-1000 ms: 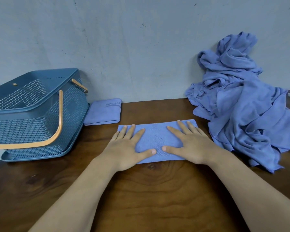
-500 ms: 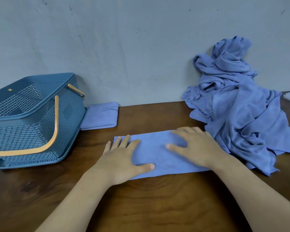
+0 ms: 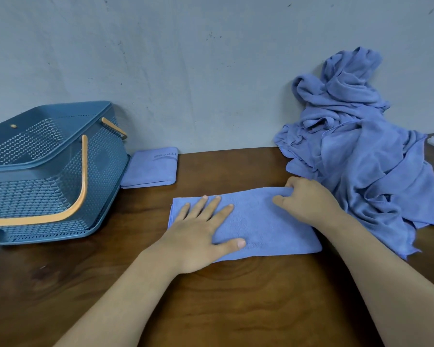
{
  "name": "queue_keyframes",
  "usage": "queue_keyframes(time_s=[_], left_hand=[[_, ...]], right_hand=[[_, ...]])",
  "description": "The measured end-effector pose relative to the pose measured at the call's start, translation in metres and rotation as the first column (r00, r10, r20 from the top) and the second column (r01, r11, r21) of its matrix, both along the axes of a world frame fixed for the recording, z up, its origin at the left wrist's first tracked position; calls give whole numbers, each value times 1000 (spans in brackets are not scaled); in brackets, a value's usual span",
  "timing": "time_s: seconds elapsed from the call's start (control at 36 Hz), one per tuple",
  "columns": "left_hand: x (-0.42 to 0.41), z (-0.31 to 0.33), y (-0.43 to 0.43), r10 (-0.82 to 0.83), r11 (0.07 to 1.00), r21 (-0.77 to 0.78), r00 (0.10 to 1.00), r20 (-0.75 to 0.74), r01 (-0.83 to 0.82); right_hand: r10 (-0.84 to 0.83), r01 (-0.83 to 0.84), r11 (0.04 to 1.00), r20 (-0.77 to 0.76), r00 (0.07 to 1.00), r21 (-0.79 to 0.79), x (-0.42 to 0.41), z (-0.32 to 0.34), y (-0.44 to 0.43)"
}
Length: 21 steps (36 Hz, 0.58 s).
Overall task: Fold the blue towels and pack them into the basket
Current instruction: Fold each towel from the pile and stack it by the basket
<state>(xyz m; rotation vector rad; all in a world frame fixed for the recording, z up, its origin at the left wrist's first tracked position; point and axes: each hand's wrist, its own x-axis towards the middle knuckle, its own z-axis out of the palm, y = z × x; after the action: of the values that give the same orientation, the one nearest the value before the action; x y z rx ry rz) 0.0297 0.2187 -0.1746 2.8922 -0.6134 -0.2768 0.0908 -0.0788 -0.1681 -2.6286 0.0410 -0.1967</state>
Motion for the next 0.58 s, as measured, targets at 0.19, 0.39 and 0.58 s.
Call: queue_keyframes(time_s=[0.19, 0.39, 0.58], left_hand=[[0, -1, 0, 4, 1000, -9, 1000, 18, -3], [-2, 1, -1, 29, 999, -18, 999, 14, -29], [-1, -1, 1, 38, 999, -40, 999, 10, -37]], right_hand=[[109, -83, 914, -44, 993, 397, -11, 12, -10], [351, -250, 864, -167, 921, 437, -17, 9, -16], [183, -150, 958, -116, 976, 245, -15, -4, -3]])
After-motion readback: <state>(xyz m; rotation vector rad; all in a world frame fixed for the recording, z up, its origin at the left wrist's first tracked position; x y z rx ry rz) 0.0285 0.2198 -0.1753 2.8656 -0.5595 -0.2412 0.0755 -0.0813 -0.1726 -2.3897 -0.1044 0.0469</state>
